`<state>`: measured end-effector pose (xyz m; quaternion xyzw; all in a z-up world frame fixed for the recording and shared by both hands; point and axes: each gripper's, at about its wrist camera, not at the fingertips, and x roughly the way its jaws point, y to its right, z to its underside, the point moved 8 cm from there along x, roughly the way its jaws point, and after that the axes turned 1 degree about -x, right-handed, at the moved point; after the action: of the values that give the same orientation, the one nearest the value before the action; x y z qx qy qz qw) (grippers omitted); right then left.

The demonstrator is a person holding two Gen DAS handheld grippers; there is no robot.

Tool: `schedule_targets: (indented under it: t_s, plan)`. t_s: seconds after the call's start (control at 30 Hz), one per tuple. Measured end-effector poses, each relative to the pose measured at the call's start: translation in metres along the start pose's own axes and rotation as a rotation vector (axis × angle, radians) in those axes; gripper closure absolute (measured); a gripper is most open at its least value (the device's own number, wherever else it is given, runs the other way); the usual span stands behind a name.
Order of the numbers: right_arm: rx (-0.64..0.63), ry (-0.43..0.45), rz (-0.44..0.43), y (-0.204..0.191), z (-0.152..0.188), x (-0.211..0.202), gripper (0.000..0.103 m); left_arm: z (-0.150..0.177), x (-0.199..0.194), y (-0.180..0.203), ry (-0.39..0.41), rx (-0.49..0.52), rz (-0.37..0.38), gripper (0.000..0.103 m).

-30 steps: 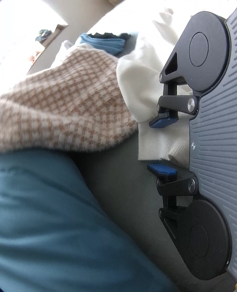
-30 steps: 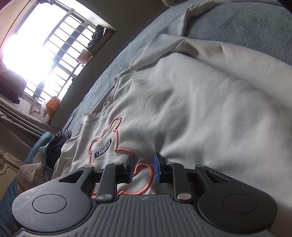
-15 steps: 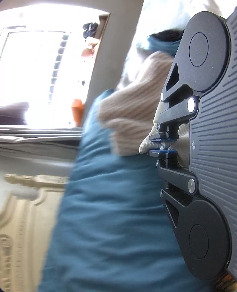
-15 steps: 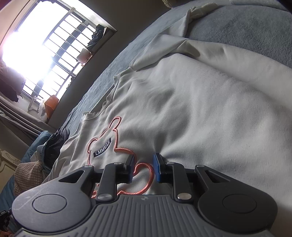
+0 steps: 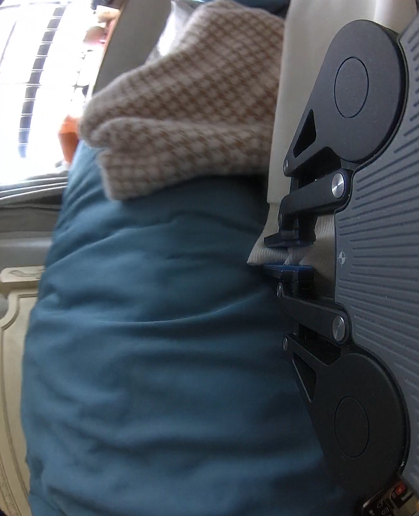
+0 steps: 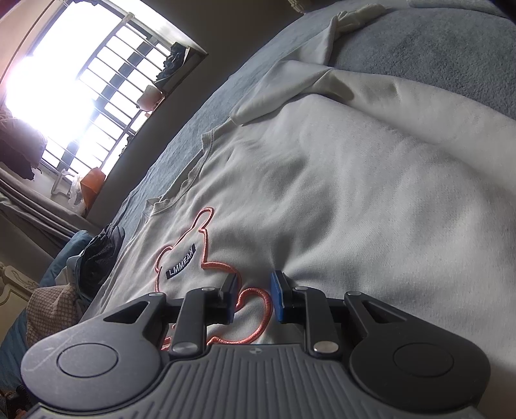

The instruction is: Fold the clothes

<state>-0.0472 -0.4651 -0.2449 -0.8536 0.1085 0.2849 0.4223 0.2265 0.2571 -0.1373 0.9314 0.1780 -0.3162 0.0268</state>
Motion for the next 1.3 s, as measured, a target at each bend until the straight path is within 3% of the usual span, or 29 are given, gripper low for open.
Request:
schedule_targets:
  t_s: [0.17,0.37,0.5,0.63,0.83,0.93,1.13,1.2,1.3]
  plan:
    - [-0.001,0.004,-0.003,0.001,0.0,0.0,0.08,-0.002,-0.003,-0.008,-0.03,-0.029,-0.003,0.087]
    - [-0.001,0.005,-0.005,0.001,0.001,0.0,0.08,-0.006,-0.024,-0.02,-0.01,-0.099,-0.049,0.086]
    - [-0.004,0.006,-0.006,0.001,0.001,0.0,0.08,-0.013,-0.059,-0.019,0.099,-0.117,-0.08,0.074]
    - [-0.01,0.003,-0.002,0.0,0.0,-0.001,0.08,-0.022,-0.099,0.002,0.228,-0.029,-0.06,0.069]
    - [-0.064,-0.064,0.063,-0.011,-0.007,0.002,0.078,-0.012,-0.132,0.094,0.284,0.138,0.178,0.063]
    - [-0.136,-0.121,0.115,-0.031,-0.018,0.003,0.07,0.005,-0.146,0.158,0.249,0.197,0.359,0.061]
    - [-0.371,-0.161,0.113,-0.106,-0.052,0.011,0.068,0.072,-0.188,0.28,0.17,0.34,0.683,0.061]
    - [-0.462,-0.187,0.112,-0.133,-0.057,0.027,0.068,0.1,-0.188,0.312,0.171,0.39,0.743,0.061]
    - [-0.568,-0.229,0.105,-0.168,-0.058,0.061,0.068,0.123,-0.176,0.34,0.176,0.441,0.769,0.061]
